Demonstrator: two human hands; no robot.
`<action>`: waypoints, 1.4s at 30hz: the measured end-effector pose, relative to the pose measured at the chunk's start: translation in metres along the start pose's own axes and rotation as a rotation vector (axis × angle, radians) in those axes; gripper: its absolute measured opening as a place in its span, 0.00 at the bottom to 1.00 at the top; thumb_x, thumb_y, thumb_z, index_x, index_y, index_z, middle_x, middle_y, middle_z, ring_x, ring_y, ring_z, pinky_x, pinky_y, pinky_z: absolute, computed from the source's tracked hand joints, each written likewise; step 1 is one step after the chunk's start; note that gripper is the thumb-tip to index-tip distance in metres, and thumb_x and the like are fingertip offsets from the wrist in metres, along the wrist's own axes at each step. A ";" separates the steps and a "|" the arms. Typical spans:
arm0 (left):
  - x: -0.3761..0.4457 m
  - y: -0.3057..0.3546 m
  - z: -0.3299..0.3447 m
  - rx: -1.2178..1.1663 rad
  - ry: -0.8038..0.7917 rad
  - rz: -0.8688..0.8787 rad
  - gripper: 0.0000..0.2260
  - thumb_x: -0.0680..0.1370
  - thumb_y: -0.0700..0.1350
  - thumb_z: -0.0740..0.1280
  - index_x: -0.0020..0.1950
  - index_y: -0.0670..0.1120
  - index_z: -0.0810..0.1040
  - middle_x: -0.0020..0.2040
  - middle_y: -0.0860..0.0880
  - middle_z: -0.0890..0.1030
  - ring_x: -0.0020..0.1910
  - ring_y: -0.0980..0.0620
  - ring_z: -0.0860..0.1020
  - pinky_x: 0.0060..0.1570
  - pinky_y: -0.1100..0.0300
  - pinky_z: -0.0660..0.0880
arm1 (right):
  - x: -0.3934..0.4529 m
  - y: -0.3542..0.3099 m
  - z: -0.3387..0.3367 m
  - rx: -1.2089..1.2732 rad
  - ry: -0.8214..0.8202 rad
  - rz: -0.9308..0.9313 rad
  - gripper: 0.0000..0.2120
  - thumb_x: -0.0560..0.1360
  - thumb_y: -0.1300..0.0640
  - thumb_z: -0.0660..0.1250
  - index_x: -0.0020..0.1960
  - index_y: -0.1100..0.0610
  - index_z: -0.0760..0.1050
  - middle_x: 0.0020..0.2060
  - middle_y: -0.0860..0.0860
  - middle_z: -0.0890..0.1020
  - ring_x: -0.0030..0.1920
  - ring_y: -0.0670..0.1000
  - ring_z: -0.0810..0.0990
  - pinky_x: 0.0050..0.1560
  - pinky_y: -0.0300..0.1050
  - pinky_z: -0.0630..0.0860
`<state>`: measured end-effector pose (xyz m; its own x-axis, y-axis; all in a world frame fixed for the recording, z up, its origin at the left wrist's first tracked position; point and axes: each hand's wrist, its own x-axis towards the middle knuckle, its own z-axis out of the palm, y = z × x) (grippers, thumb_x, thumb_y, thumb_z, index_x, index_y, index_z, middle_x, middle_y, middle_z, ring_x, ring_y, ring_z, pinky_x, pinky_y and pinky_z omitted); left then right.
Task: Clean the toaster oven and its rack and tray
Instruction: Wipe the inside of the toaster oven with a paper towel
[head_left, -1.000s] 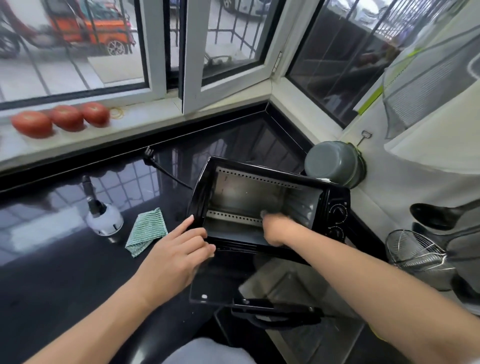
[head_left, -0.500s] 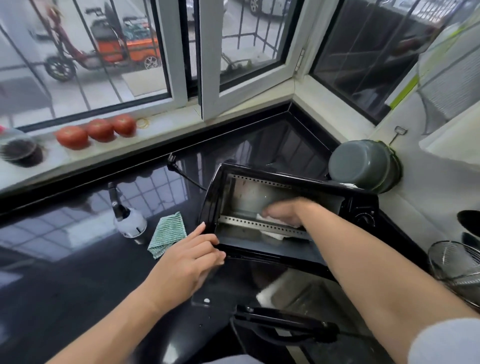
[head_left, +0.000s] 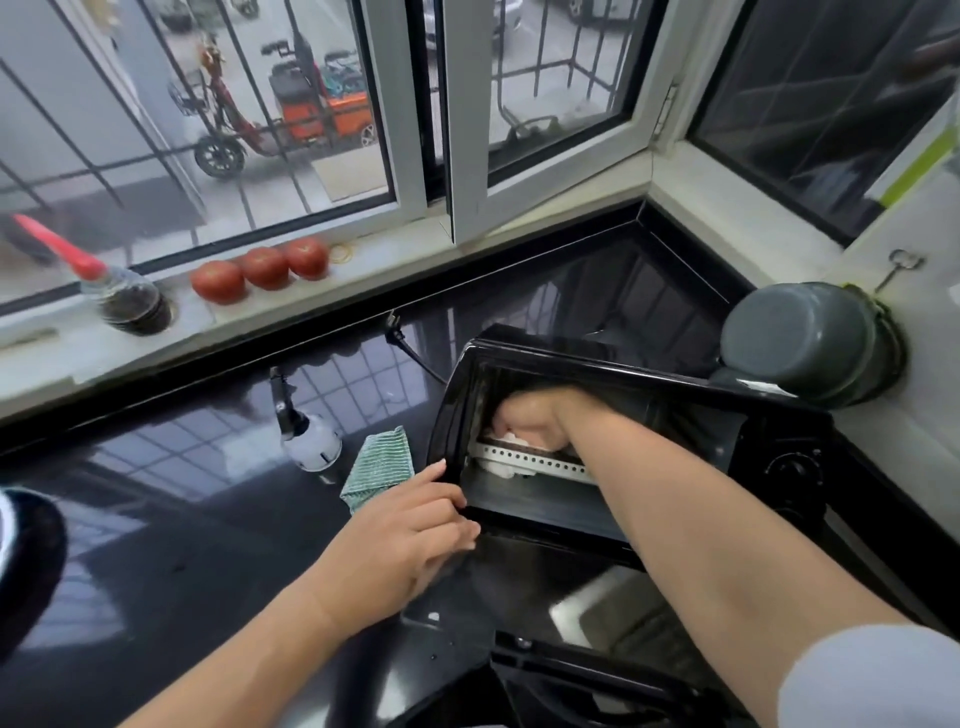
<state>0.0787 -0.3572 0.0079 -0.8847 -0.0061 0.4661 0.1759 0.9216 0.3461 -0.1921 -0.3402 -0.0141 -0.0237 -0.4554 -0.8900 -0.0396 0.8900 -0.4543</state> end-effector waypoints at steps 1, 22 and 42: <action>0.001 0.001 -0.001 0.003 -0.006 0.000 0.06 0.84 0.41 0.69 0.50 0.43 0.85 0.44 0.51 0.82 0.55 0.49 0.81 0.74 0.45 0.70 | 0.000 0.000 -0.001 -0.039 0.003 0.004 0.17 0.78 0.66 0.55 0.66 0.64 0.70 0.44 0.60 0.82 0.42 0.57 0.82 0.47 0.52 0.78; -0.004 -0.006 -0.009 0.065 -0.071 0.004 0.13 0.79 0.35 0.72 0.63 0.44 0.84 0.56 0.52 0.83 0.68 0.43 0.75 0.64 0.38 0.76 | -0.018 -0.009 0.011 -0.128 0.277 -0.174 0.09 0.76 0.69 0.64 0.52 0.60 0.80 0.45 0.55 0.80 0.39 0.50 0.71 0.35 0.42 0.66; -0.007 -0.013 -0.010 0.017 -0.105 -0.030 0.12 0.80 0.37 0.72 0.63 0.47 0.83 0.56 0.56 0.82 0.69 0.47 0.74 0.67 0.43 0.74 | -0.057 0.008 0.076 0.443 0.597 -0.409 0.13 0.73 0.70 0.60 0.35 0.59 0.77 0.25 0.53 0.77 0.26 0.50 0.75 0.26 0.39 0.71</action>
<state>0.0866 -0.3729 0.0086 -0.9298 0.0062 0.3680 0.1424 0.9281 0.3441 -0.1157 -0.3055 0.0296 -0.6211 -0.5693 -0.5386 0.2322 0.5228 -0.8203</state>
